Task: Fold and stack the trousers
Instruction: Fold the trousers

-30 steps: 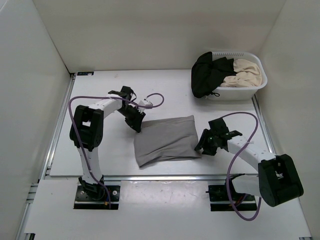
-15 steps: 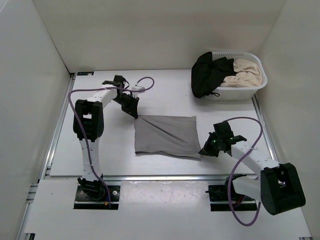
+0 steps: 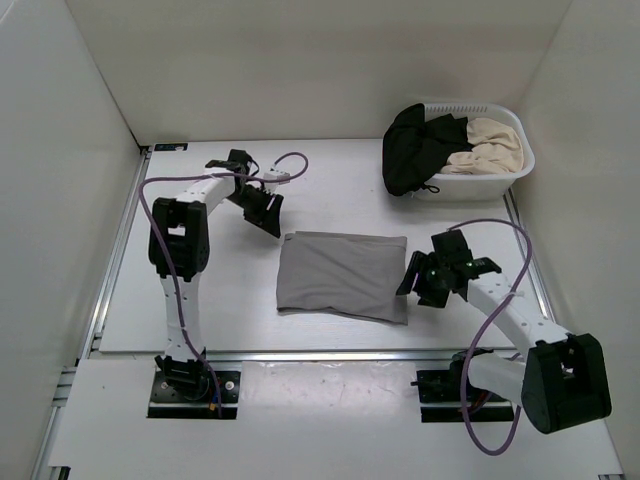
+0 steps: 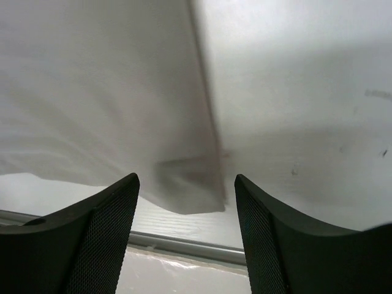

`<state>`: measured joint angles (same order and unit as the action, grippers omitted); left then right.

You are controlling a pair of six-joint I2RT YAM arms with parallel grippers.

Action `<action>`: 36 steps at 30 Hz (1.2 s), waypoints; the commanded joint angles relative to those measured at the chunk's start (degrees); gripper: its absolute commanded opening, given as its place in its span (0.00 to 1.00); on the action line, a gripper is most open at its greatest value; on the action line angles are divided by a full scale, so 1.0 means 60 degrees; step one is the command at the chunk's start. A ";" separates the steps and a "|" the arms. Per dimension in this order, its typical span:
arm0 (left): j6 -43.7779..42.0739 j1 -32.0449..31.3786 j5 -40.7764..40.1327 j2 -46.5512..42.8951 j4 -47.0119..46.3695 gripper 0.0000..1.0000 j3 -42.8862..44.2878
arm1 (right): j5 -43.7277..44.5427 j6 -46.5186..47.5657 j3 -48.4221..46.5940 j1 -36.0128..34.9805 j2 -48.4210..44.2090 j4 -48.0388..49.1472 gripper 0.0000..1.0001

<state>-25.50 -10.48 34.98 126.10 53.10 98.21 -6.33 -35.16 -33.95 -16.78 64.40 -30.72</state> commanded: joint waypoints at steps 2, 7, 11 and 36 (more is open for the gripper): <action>-0.0072 0.0033 0.0058 -0.0625 0.0217 0.60 0.0477 | 0.0541 0.0586 -0.1472 0.0027 -0.0202 -0.0695 0.71; 0.0148 0.0397 -0.0659 -0.1840 0.0567 0.60 0.0098 | 0.1346 0.0878 -0.2937 0.0275 0.0178 -0.1601 0.99; 0.0923 0.1524 -0.1828 -0.3303 0.0657 0.70 -0.0474 | 0.1976 0.1739 -0.4329 0.1547 0.0633 -0.3093 0.99; 0.0455 0.6727 -0.3004 -0.6325 0.0598 1.00 -0.4767 | 0.2168 0.3135 -0.7627 0.6238 0.2787 -0.5046 0.99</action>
<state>-22.02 30.00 14.17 91.15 57.80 69.63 7.42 -17.47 -79.81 20.71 82.13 -60.34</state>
